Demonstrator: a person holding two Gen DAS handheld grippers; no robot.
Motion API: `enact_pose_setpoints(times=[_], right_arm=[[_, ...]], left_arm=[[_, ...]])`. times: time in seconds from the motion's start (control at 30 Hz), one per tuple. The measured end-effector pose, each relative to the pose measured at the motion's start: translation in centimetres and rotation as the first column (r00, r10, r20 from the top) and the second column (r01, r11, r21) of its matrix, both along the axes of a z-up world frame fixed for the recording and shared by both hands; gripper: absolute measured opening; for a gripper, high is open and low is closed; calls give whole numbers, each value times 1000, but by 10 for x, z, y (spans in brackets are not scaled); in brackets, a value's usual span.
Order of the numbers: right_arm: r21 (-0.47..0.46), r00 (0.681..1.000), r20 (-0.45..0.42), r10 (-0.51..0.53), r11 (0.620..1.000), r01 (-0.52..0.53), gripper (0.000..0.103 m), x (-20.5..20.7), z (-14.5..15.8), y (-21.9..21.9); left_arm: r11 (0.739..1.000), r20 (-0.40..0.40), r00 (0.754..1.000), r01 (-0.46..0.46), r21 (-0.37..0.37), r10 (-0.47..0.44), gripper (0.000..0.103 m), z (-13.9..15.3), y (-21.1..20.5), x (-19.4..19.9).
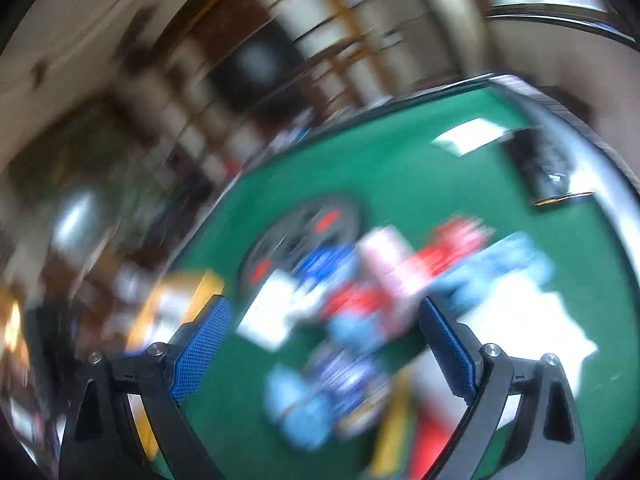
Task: Organize soft objects
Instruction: 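Grasp lemon-print tissue pack with left tool while right tool grasps a blue cloth, then place tissue pack in box with left tool while right tool drops blue cloth there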
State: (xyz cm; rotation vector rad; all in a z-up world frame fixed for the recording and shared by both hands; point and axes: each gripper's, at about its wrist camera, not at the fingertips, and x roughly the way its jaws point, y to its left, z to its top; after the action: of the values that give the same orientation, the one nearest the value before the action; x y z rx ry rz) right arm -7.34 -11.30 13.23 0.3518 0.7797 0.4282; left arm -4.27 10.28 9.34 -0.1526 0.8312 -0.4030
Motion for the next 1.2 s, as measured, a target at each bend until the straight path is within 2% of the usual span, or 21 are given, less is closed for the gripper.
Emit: enact_pose_setpoints(times=[0.07,0.1,0.13,0.2,0.23,0.33,0.4,0.47,0.5,0.53,0.57,0.6,0.77,0.9,1.03,1.13,1.2], right_arm=[[-107,992,-26,126,986,-128,92,-8,-6,37],[-157,987,-34,157,975,-161,90,-11,-9,50],[-222,979,-50,200,953,-206,86,-13,-14,67],[-293,966,-85,244,921,-259,66,-14,-24,87],[-326,960,-107,259,903,-280,65,-13,-30,95],[-418,955,-155,254,859,-296,62,-5,-46,107],[-449,952,-189,243,840,-303,50,-1,-57,111],[-489,956,-187,225,823,-290,46,-1,-62,111],[-502,960,-183,211,820,-275,35,-1,-63,110],[-506,966,-180,187,825,-254,30,0,-61,107],[-492,967,-182,177,836,-245,23,-1,-57,106],[-456,968,-185,167,858,-235,19,0,-52,100],[-384,983,-121,138,907,-174,19,-10,-19,90],[-286,979,-75,189,937,-203,19,-14,16,109],[-172,946,-83,313,931,-322,19,-10,30,157],[-106,913,-109,394,908,-405,19,-4,23,200],[-95,893,-126,432,891,-444,19,-3,14,228]], left_arm=[[999,8,1000,-23,-22,23,63,3,13,-4],[999,10,999,-36,-34,37,63,5,21,-7],[998,12,999,-47,-40,48,63,3,24,-8],[995,10,997,-80,-67,81,64,2,38,-12],[992,5,995,-98,-84,98,64,1,48,-15],[984,0,989,-147,-104,148,64,-1,70,-24],[977,-3,983,-180,-116,181,64,-4,88,-29],[968,-6,976,-219,-125,220,64,-6,107,-37],[963,-7,971,-236,-129,237,64,-7,115,-39],[956,-11,965,-261,-132,262,64,-8,127,-41],[951,-14,960,-280,-133,281,64,-10,136,-43],[945,-17,954,-299,-130,299,64,-12,145,-45],[918,-55,922,-387,-85,384,64,-24,187,-42],[903,-74,901,-430,-21,428,64,-29,213,-28],[898,-108,892,-439,33,440,64,-39,224,0],[899,-149,886,-433,73,439,64,-52,222,24],[895,-163,881,-432,109,445,64,-59,219,40]])
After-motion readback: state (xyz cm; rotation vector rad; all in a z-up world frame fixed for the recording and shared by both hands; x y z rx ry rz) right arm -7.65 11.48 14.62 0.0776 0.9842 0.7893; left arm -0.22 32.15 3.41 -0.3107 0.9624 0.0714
